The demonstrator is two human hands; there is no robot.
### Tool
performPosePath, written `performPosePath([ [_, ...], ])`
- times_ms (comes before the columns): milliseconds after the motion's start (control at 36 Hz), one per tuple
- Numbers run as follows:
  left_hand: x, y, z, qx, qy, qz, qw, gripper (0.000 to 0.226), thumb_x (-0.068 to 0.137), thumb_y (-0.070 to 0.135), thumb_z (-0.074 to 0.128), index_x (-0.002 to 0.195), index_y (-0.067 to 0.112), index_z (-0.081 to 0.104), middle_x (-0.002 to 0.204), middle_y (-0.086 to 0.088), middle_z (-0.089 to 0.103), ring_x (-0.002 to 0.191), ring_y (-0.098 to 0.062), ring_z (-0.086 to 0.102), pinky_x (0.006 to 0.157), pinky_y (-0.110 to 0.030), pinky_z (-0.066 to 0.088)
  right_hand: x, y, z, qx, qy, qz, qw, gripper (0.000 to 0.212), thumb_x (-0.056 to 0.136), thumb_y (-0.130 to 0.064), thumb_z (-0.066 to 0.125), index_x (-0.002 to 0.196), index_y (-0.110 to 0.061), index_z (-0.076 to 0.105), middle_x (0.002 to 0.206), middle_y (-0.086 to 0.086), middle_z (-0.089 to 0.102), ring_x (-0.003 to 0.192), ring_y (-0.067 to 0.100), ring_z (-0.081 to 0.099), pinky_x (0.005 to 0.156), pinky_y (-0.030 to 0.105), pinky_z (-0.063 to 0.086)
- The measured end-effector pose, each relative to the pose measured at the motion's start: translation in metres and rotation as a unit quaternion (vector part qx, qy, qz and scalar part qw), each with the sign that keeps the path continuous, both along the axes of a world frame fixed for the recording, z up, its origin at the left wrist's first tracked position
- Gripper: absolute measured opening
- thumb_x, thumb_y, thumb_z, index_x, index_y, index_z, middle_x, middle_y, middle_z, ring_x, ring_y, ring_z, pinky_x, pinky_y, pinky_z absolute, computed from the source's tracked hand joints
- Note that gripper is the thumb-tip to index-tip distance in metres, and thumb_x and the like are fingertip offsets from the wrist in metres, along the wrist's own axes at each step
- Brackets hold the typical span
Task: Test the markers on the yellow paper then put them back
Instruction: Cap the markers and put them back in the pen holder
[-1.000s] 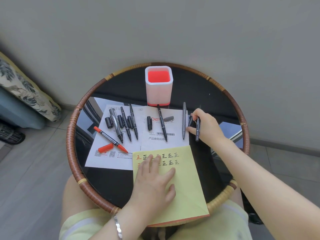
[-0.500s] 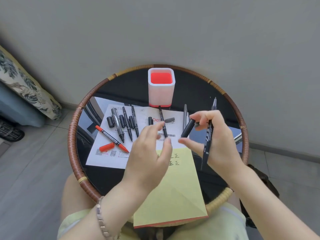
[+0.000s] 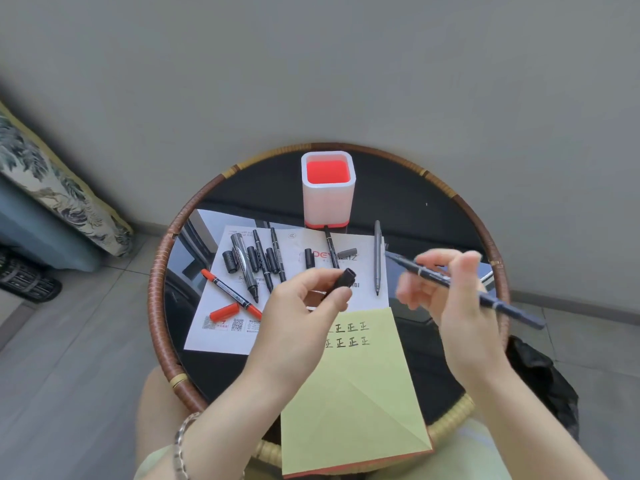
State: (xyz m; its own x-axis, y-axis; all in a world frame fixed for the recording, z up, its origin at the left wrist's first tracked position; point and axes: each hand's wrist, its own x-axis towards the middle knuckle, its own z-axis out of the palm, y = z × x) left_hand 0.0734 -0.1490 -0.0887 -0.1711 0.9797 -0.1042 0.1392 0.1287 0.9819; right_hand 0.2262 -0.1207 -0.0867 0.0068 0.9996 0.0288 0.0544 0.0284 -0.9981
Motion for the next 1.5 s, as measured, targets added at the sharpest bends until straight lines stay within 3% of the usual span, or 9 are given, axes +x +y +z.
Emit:
performPosePath([
  [139,-0.001,0.001,-0.001,-0.008,0.027,-0.008,1.000,0.028,0.084,0.015,0.066,0.073,0.040,0.065,0.074,0.025,0.066,0.078,-0.001,0.062,0.068,-0.014,0.047,0.002,0.000,0.008,-0.117,0.083,-0.064,0.988,0.049,0.096,-0.039,0.029,0.067,-0.010,0.055,0.039,-0.003,0.053,0.039,0.008,0.050,0.055,0.029,0.042],
  [444,0.005,-0.002,0.001,0.004,0.053,-0.037,0.998,0.029,0.082,0.011,0.067,0.078,0.039,0.066,0.088,0.013,0.065,0.078,0.006,0.057,0.065,-0.007,0.043,0.002,0.001,0.006,-0.138,0.059,-0.048,0.988,0.049,0.094,-0.039,0.035,0.063,-0.011,0.061,0.041,0.001,0.058,0.042,0.009,0.054,0.058,0.030,0.046],
  [583,0.009,-0.006,0.005,0.045,0.109,-0.089,0.989,0.024,0.084,0.015,0.065,0.086,0.038,0.063,0.083,0.012,0.063,0.064,0.007,0.052,0.062,-0.005,0.037,-0.001,-0.001,0.003,-0.130,0.034,-0.024,0.991,0.046,0.092,-0.035,0.042,0.056,-0.017,0.063,0.040,-0.003,0.051,0.040,0.006,0.044,0.051,0.024,0.038],
  [750,0.017,-0.009,0.001,0.081,0.112,-0.131,0.982,0.006,0.091,0.022,0.056,0.086,0.024,0.056,0.081,0.005,0.058,0.069,-0.011,0.051,0.061,-0.017,0.039,-0.005,-0.002,0.004,-0.107,0.055,-0.026,0.992,0.040,0.093,-0.029,0.043,0.058,-0.011,0.048,0.035,-0.004,0.044,0.036,0.007,0.037,0.044,0.020,0.033],
  [944,0.024,-0.009,0.001,0.127,0.128,-0.127,0.975,0.012,0.086,0.030,0.050,0.083,0.019,0.053,0.070,0.006,0.052,0.058,-0.007,0.043,0.053,-0.014,0.033,-0.005,-0.003,0.001,-0.100,0.116,-0.005,0.988,0.047,0.095,-0.019,0.041,0.049,-0.019,0.051,0.033,-0.003,0.040,0.034,0.005,0.036,0.041,0.015,0.033],
  [1083,0.027,-0.013,0.003,0.130,0.107,-0.104,0.980,0.010,0.084,0.029,0.052,0.078,0.021,0.052,0.071,0.000,0.056,0.061,-0.016,0.047,0.058,-0.028,0.038,-0.007,-0.006,0.001,-0.074,0.096,0.008,0.993,0.043,0.095,-0.019,0.041,0.053,-0.014,0.049,0.033,-0.003,0.042,0.035,0.007,0.036,0.044,0.021,0.032],
  [1278,0.027,-0.005,0.013,-0.015,-0.055,-0.122,0.991,0.021,0.083,0.023,0.061,0.064,0.024,0.052,0.053,0.013,0.051,0.051,-0.004,0.038,0.054,-0.020,0.032,-0.007,-0.002,-0.002,-0.059,0.080,0.052,0.994,0.037,0.082,-0.033,0.041,0.047,-0.025,0.050,0.035,0.000,0.042,0.036,0.008,0.035,0.043,0.020,0.033],
  [1417,0.016,0.024,0.015,-0.031,0.071,-0.176,0.981,0.013,0.092,0.023,0.054,0.079,0.023,0.055,0.066,0.005,0.052,0.054,-0.010,0.039,0.051,-0.023,0.035,0.007,0.014,-0.002,-0.114,0.072,0.118,0.984,0.026,0.083,-0.037,0.059,0.066,-0.017,0.054,0.044,-0.002,0.045,0.044,0.011,0.031,0.048,0.025,0.027],
  [1500,0.010,0.045,0.021,0.020,0.163,-0.186,0.969,0.008,0.095,0.024,0.049,0.088,0.026,0.053,0.081,0.002,0.056,0.062,-0.015,0.045,0.056,-0.023,0.041,0.022,0.028,0.007,-0.133,0.098,0.204,0.965,0.061,0.063,-0.071,0.060,0.092,-0.018,0.069,0.066,0.006,0.068,0.052,0.018,0.053,0.046,0.021,0.043],
])
